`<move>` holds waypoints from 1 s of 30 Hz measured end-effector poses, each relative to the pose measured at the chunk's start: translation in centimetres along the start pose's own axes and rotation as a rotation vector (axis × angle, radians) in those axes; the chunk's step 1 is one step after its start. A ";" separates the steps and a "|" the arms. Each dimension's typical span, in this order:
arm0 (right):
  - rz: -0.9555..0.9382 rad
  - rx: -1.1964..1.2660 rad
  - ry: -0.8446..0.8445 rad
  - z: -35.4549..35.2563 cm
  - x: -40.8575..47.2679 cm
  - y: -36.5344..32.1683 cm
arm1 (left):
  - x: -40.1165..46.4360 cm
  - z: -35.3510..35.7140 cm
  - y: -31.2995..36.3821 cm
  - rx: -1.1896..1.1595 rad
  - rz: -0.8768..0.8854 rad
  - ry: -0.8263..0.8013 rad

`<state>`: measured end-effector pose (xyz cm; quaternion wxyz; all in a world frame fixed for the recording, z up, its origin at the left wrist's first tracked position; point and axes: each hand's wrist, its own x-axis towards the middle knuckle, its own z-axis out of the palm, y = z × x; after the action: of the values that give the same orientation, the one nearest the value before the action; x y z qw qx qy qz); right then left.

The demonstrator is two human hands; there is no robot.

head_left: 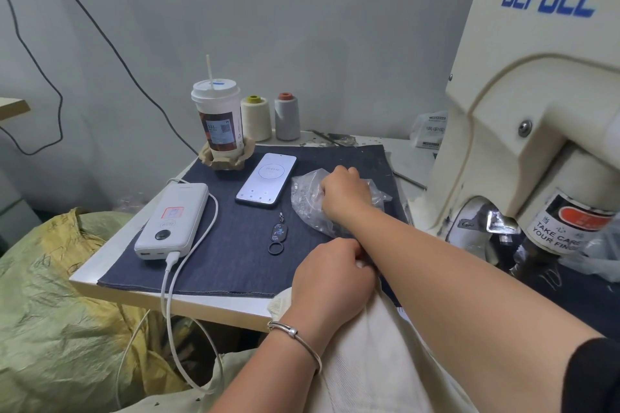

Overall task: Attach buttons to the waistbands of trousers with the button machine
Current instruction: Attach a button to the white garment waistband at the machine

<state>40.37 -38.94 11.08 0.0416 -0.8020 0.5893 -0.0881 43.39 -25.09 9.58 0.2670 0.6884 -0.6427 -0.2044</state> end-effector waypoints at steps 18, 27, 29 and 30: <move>0.019 0.366 0.388 -2.3 -3.1 0.6 | 0.1 0.0 -0.1 -0.018 -0.028 -0.029; -0.318 0.769 0.370 -6.3 -17.1 1.2 | -1.0 -0.6 0.7 0.037 -0.034 -0.008; -0.358 0.767 0.364 -6.4 -20.5 3.1 | -1.0 -0.7 1.0 0.022 -0.026 -0.036; -0.355 0.773 0.360 -6.4 -22.1 4.4 | -0.8 -0.7 1.0 0.063 -0.034 -0.037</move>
<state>28.62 -18.98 14.53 0.2189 -0.7882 0.3645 -0.4449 42.96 -24.22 10.73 0.2298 0.7032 -0.6419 -0.2015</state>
